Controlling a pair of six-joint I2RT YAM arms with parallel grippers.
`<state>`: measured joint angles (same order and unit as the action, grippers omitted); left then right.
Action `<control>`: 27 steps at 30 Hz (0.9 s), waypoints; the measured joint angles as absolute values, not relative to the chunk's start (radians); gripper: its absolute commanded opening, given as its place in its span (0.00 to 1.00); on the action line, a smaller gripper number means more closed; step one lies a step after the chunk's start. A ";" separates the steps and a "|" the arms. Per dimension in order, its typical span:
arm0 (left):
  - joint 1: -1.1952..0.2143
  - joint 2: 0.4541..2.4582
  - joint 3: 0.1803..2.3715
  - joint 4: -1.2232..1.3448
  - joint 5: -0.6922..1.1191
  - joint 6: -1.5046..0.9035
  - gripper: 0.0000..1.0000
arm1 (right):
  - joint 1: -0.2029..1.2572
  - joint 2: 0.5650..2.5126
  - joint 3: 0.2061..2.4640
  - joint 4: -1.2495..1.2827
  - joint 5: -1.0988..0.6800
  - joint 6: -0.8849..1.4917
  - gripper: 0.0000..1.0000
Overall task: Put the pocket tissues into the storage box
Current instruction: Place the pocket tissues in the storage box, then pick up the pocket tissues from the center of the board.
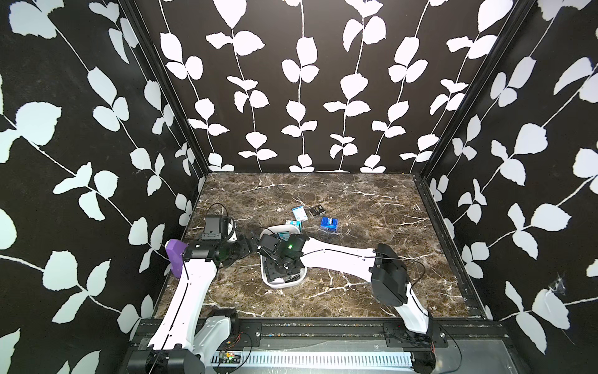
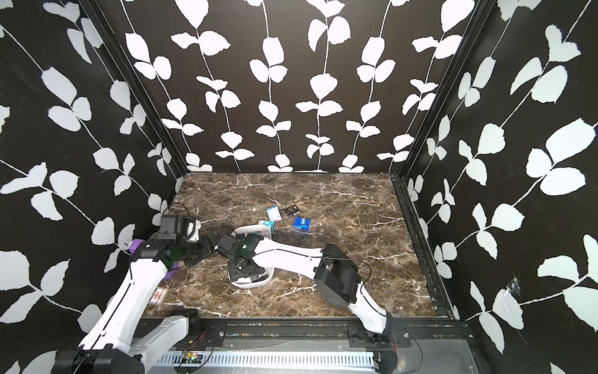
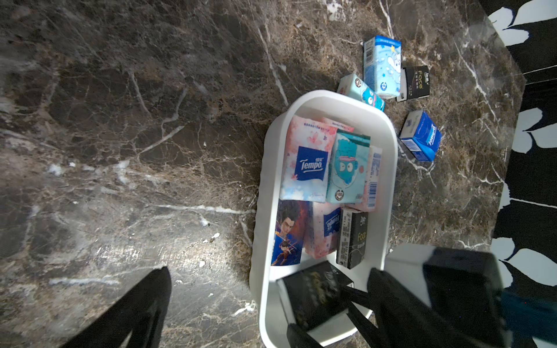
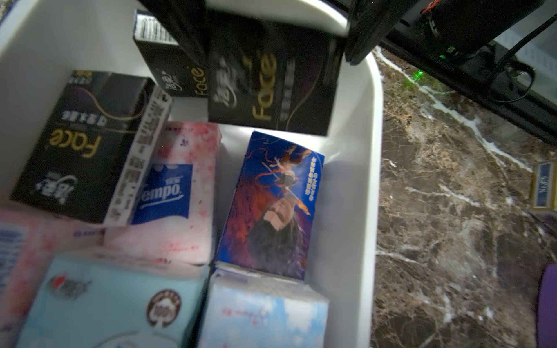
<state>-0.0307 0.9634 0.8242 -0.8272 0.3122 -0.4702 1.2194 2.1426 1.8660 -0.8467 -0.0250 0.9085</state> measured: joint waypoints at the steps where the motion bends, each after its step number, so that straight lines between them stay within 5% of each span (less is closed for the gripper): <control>1: -0.031 0.963 0.824 -0.828 0.312 -0.470 0.99 | 1.219 2.127 1.859 -0.841 -0.029 0.908 0.73; 16: -0.030 0.978 0.822 -0.813 0.385 -0.470 0.99 | 1.119 1.957 1.753 -0.792 0.043 0.925 0.77; 27: -0.030 1.079 0.815 -0.785 0.524 -0.448 0.99 | 0.868 1.892 1.621 -0.767 0.236 0.971 0.97</control>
